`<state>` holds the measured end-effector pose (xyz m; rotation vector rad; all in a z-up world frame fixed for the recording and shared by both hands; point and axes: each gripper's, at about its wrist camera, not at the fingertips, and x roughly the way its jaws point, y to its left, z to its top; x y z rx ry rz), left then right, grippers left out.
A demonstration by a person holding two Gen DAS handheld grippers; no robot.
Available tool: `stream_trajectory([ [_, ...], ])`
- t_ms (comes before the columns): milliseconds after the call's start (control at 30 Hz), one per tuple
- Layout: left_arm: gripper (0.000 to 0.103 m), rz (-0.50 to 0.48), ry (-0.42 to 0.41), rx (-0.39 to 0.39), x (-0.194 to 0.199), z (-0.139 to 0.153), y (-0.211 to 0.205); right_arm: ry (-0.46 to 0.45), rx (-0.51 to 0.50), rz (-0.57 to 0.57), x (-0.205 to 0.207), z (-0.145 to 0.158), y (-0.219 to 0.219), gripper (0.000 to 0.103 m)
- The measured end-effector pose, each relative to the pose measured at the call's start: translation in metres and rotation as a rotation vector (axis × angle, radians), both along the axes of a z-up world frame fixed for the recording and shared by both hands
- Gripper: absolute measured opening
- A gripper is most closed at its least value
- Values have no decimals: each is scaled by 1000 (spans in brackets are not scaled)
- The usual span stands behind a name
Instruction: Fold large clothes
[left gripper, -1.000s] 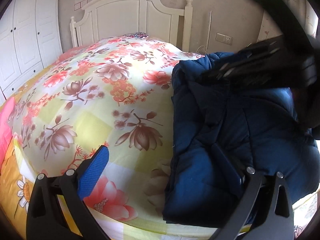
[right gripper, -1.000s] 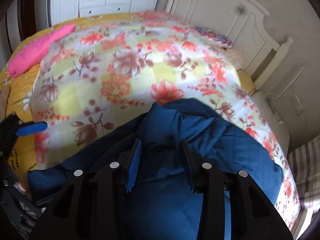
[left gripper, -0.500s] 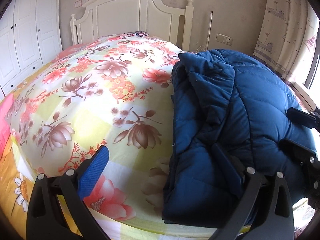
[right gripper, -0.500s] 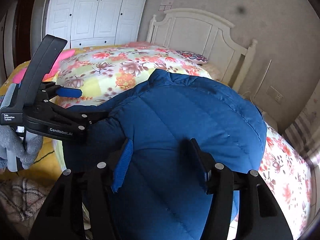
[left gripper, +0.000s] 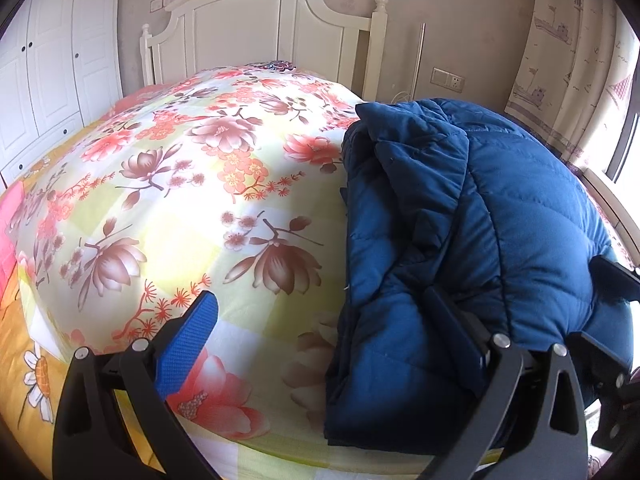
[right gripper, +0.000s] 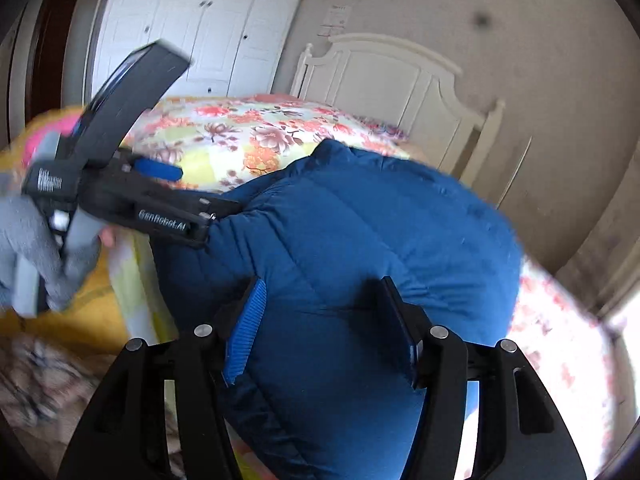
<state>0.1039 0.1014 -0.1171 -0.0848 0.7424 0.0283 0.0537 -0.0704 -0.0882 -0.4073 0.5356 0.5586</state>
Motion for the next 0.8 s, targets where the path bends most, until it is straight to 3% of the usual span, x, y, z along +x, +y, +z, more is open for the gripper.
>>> stream_trajectory([
  [67,101,-7,5,-2,0,1,1,25,-31,9,-2,10,2,55],
  [200,100,-36,69,-70,8,24,13,54,136,7,-5,41,-30,55],
  [333,100,-43,-109,-81,14,103,15,63,256,-131,12,39,-63,55],
  [400,100,-114,-151,-105,34,134,-3,94,292,-140,16,32,-63,55],
  [467,101,-156,-146,-84,60,146,-24,84,269,-123,12,27,-52,55],
  [533,101,-185,-107,-23,98,142,-53,59,206,-88,3,23,-35,56],
  [600,101,-208,-26,17,132,120,-73,27,148,-77,-5,18,-22,56],
  [700,101,-203,135,95,171,59,-90,18,131,-54,-7,8,-17,57],
  [733,101,-205,145,61,176,44,-87,22,137,-44,-7,6,-16,57],
  [800,101,-177,126,-28,174,40,-69,66,143,-26,-3,8,-19,57],
])
